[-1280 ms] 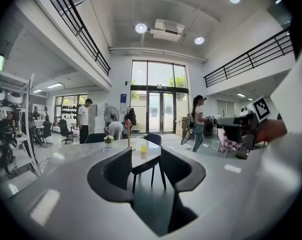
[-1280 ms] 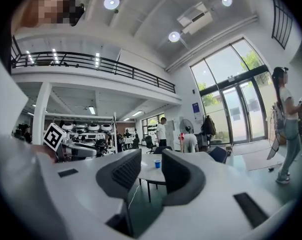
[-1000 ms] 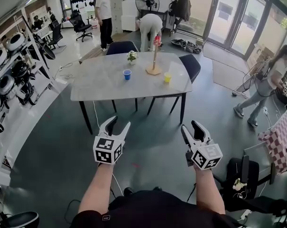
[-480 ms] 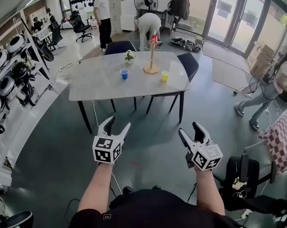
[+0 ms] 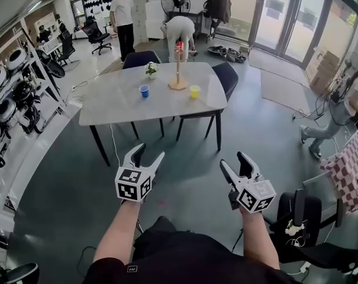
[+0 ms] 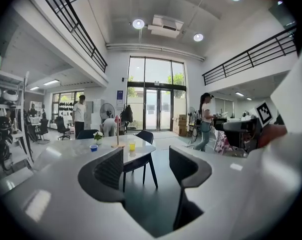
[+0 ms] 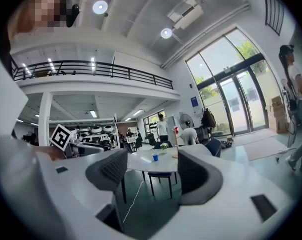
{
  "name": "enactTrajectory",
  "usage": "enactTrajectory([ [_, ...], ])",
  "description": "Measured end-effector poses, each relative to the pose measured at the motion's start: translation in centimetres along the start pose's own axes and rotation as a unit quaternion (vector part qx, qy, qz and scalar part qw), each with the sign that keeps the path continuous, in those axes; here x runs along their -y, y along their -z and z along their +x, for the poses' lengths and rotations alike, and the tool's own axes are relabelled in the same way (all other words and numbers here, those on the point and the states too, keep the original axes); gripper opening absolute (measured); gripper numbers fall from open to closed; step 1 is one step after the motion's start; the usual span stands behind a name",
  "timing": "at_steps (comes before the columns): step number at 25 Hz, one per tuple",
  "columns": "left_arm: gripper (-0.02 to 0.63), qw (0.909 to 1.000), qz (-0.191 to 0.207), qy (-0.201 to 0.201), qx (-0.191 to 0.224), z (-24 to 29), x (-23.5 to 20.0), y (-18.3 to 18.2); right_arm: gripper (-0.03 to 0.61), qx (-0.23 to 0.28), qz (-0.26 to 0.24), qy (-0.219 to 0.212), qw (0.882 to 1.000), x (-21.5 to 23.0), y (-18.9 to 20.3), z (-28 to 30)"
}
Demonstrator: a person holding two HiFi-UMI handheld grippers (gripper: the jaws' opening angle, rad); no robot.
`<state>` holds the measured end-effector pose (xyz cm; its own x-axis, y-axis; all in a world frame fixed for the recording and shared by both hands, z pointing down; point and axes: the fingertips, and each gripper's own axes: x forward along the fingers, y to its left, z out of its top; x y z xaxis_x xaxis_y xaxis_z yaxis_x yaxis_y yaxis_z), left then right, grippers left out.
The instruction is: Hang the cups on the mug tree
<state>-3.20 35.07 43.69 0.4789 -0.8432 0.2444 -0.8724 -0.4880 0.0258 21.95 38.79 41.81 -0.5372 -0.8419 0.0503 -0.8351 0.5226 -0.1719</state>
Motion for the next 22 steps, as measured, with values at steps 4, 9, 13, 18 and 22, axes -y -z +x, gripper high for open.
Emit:
enactTrajectory([
  [4, 0.272, 0.9999, -0.013, -0.005, -0.004, 1.3, -0.8, 0.4, 0.284, -0.007, 0.011, 0.007, 1.0, 1.7, 0.8, 0.5],
  [9, 0.272, 0.9997, -0.023, -0.011, -0.002, 4.0, -2.5, 0.4, 0.282, -0.021, 0.016, 0.007, 1.0, 3.4, 1.3, 2.7],
  [13, 0.272, 0.9993, -0.036, -0.008, -0.003, 7.6, -4.7, 0.6, 0.282, -0.029, 0.022, 0.016, 0.999, 6.0, 1.6, 5.6],
  [18, 0.272, 0.9991, -0.043, -0.002, 0.001, 12.8, -8.2, -0.4, 0.282, -0.042, 0.026, 0.018, 0.999, 8.6, 1.3, 11.1],
  [22, 0.272, 0.9991, -0.042, 0.004, 0.002, 16.9, -11.5, -1.8, 0.282, -0.058, 0.023, 0.02, 0.998, 10.5, 0.8, 16.3],
])
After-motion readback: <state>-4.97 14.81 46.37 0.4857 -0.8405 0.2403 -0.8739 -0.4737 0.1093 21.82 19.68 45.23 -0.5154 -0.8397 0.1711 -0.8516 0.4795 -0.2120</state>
